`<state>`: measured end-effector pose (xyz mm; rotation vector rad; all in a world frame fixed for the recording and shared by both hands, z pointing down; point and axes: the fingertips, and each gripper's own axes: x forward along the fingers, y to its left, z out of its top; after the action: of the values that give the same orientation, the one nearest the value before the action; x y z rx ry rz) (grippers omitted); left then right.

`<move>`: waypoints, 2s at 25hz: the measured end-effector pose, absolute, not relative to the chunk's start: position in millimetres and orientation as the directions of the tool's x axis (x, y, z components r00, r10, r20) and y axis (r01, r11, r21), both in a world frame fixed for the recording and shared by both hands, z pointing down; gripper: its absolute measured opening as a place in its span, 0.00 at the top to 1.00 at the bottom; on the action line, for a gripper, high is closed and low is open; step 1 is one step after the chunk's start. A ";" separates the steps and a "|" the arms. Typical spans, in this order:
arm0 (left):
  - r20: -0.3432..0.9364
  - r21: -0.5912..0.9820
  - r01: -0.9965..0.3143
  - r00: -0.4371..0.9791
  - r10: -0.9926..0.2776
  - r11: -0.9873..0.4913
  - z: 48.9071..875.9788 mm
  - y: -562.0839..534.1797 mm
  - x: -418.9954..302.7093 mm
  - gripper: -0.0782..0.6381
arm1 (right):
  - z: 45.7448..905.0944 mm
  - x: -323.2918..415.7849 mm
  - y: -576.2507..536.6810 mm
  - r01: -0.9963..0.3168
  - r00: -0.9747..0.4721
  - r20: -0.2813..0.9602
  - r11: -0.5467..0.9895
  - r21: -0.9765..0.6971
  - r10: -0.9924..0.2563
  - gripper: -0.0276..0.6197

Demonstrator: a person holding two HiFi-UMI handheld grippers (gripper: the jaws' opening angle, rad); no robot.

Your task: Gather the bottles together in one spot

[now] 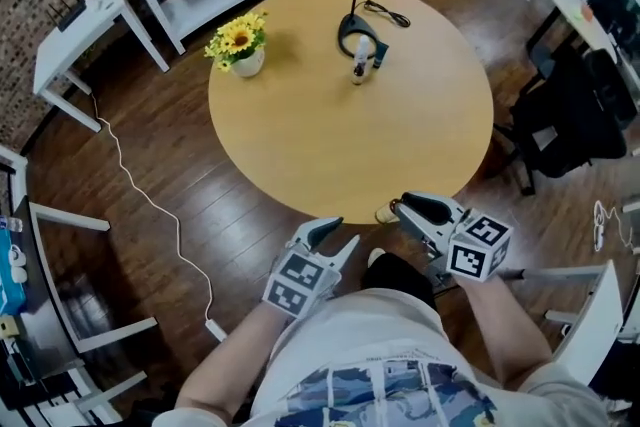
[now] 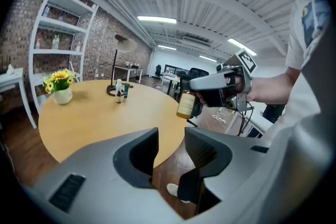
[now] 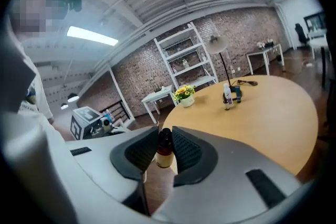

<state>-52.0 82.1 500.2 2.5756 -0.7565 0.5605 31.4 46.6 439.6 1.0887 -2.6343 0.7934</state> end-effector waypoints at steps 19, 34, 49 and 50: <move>0.560 0.447 -0.720 0.688 -0.462 -0.530 525.2 -15.9 -70.9 0.67 | 477.3 92.3 -126.5 -0.687 -0.630 0.517 0.726 -0.023 -0.580 0.81; 0.639 0.482 -0.816 0.577 -0.509 -0.320 539.0 -94.0 -43.2 0.67 | 572.2 125.9 -327.1 -0.607 -0.612 0.573 0.788 0.100 -0.545 0.81; 0.675 0.480 -0.837 0.543 -0.499 -0.262 550.9 -112.6 -34.7 0.67 | 625.0 111.2 -402.2 -0.649 -0.585 0.569 0.754 0.098 -0.578 0.81; 0.676 0.479 -0.838 0.542 -0.499 -0.262 551.1 -112.5 -35.6 0.67 | 624.9 111.2 -401.8 -0.648 -0.580 0.572 0.754 0.109 -0.580 0.81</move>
<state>-35.6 -112.5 551.1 1.9235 -1.0877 0.4988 111.2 -401.8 624.9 0.9188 -2.3538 0.1488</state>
